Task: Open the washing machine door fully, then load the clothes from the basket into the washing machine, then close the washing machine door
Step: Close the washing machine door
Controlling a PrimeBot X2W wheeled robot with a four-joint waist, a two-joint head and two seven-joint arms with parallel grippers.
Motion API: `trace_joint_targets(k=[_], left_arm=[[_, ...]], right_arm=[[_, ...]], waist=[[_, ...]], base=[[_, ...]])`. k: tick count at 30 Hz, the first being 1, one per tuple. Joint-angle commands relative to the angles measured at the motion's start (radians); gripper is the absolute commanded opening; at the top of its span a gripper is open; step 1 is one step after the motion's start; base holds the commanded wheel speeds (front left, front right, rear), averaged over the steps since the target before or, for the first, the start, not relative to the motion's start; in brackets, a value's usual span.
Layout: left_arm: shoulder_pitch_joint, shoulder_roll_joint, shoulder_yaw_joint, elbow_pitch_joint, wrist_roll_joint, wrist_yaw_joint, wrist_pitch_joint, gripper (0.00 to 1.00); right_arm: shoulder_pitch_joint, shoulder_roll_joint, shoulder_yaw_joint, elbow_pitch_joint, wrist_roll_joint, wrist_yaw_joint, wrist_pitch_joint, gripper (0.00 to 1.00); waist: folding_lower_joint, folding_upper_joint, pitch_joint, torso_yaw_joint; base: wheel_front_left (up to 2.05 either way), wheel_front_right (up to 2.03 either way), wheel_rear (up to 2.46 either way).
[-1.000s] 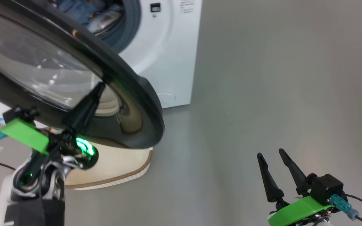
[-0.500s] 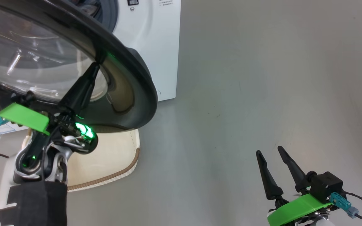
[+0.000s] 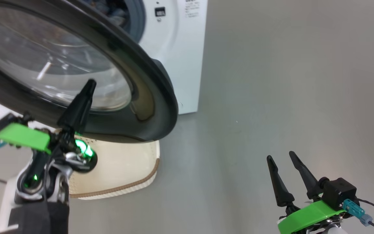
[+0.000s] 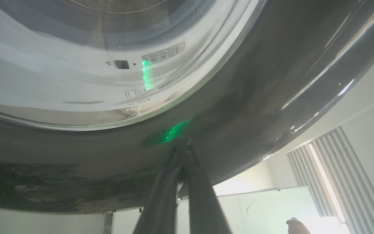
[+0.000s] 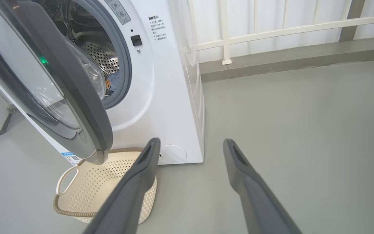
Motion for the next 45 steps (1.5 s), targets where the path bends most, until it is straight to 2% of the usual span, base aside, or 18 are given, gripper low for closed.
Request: trace_joint_targets(k=[1, 19, 30, 35, 36, 37, 38, 42, 45], left_arm=[[0.006, 0.024, 0.035, -0.036, 0.009, -0.007, -0.007, 0.0], [0.191, 0.024, 0.083, -0.121, 0.171, -0.007, -0.221, 0.0], [0.312, 0.024, 0.118, -0.163, 0.164, -0.007, -0.324, 0.0], [0.371, 0.024, 0.126, -0.187, 0.183, -0.007, -0.362, 0.45], [0.379, 0.024, 0.129, -0.193, 0.19, -0.007, -0.375, 0.72], [0.386, 0.026, 0.13, -0.198, 0.203, -0.007, -0.389, 0.94], [0.395, 0.031, 0.126, -0.201, 0.224, -0.007, -0.401, 1.0], [0.409, 0.045, 0.11, -0.22, 0.273, -0.007, -0.454, 1.0], [0.421, 0.081, 0.083, -0.247, 0.356, -0.007, -0.522, 1.0]], right_arm=[[-0.011, 0.001, 0.021, -0.021, 0.009, 0.003, -0.005, 1.0], [0.033, 0.001, 0.022, -0.01, 0.012, 0.003, -0.005, 1.0], [0.06, 0.001, 0.017, -0.02, 0.016, 0.003, -0.005, 1.0], [0.061, 0.001, 0.019, -0.024, 0.016, 0.003, -0.005, 1.0], [0.061, 0.001, 0.019, -0.025, 0.016, 0.003, -0.005, 1.0], [0.062, 0.001, 0.019, -0.026, 0.015, 0.003, -0.005, 1.0], [0.062, 0.001, 0.019, -0.026, 0.015, 0.003, -0.005, 1.0], [0.059, 0.001, 0.023, -0.026, 0.025, 0.003, -0.005, 1.0], [0.052, 0.001, 0.023, -0.029, 0.024, 0.003, -0.005, 1.0]], waist=[[0.0, 0.0, -0.028, 0.027], [0.0, 0.0, -0.134, 0.112], [0.0, 0.0, -0.159, 0.124], [0.0, 0.0, -0.16, 0.127], [0.0, 0.0, -0.16, 0.127], [0.0, 0.0, -0.16, 0.128], [0.0, 0.0, -0.16, 0.129], [0.0, 0.0, -0.157, 0.129], [0.0, 0.0, -0.156, 0.127]], base=[[0.0, 0.0, 0.0], [0.0, 0.0, 0.0], [0.0, 0.0, 0.0], [0.0, 0.0, 0.0], [0.0, 0.0, 0.0], [0.0, 0.0, 0.0], [0.0, 0.0, 0.0], [0.0, 0.0, 0.0], [0.0, 0.0, 0.0]])
